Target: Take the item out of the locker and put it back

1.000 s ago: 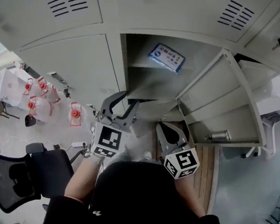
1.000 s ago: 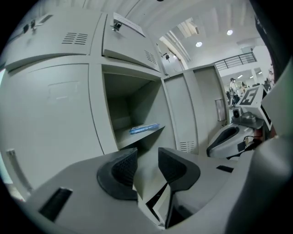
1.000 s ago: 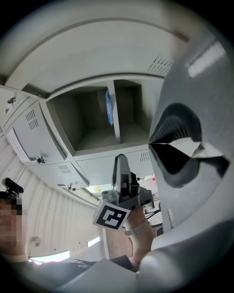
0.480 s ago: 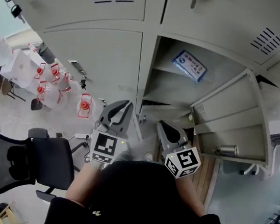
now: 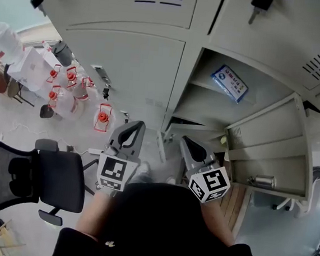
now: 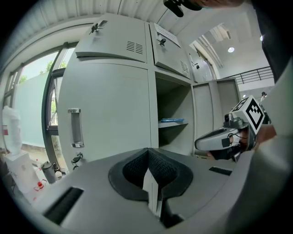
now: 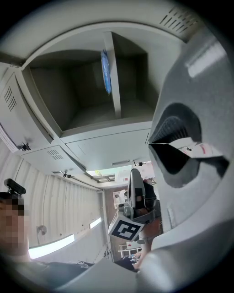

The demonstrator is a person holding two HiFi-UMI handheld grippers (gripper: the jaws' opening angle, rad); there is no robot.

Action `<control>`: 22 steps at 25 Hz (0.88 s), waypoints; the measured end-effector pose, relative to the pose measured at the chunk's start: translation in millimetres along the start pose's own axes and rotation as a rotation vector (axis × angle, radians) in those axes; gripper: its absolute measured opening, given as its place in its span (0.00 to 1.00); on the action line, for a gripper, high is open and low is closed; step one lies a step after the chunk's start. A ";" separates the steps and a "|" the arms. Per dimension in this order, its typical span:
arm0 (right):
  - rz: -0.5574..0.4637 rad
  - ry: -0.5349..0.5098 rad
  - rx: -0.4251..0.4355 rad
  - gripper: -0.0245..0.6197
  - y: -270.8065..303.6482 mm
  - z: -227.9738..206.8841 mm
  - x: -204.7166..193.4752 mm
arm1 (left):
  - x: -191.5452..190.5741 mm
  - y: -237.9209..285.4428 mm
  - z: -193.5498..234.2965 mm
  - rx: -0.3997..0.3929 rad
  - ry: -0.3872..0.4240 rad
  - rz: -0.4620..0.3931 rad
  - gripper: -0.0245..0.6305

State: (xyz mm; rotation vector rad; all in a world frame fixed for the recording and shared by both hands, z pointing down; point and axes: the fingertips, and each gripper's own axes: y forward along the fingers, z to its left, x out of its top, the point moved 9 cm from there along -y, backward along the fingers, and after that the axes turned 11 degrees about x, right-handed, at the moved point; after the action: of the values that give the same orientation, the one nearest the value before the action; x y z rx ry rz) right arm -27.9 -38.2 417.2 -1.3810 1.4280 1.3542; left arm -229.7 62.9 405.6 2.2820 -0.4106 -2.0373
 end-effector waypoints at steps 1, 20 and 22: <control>0.000 -0.002 0.005 0.04 2.0 0.1 0.6 | -1.8 -1.4 2.4 0.007 -0.010 0.003 0.06; -0.007 -0.059 0.048 0.04 19.5 1.2 7.9 | -13.4 -4.1 13.8 0.004 -0.052 0.043 0.06; -0.005 -0.061 0.058 0.04 21.7 3.3 7.5 | -14.4 -5.5 14.9 0.006 -0.050 0.047 0.06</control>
State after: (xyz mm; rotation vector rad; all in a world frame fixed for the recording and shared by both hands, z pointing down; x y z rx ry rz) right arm -50.8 -39.3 413.6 -1.2945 1.4117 1.3300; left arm -244.8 73.6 416.4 2.2069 -0.4697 -2.0763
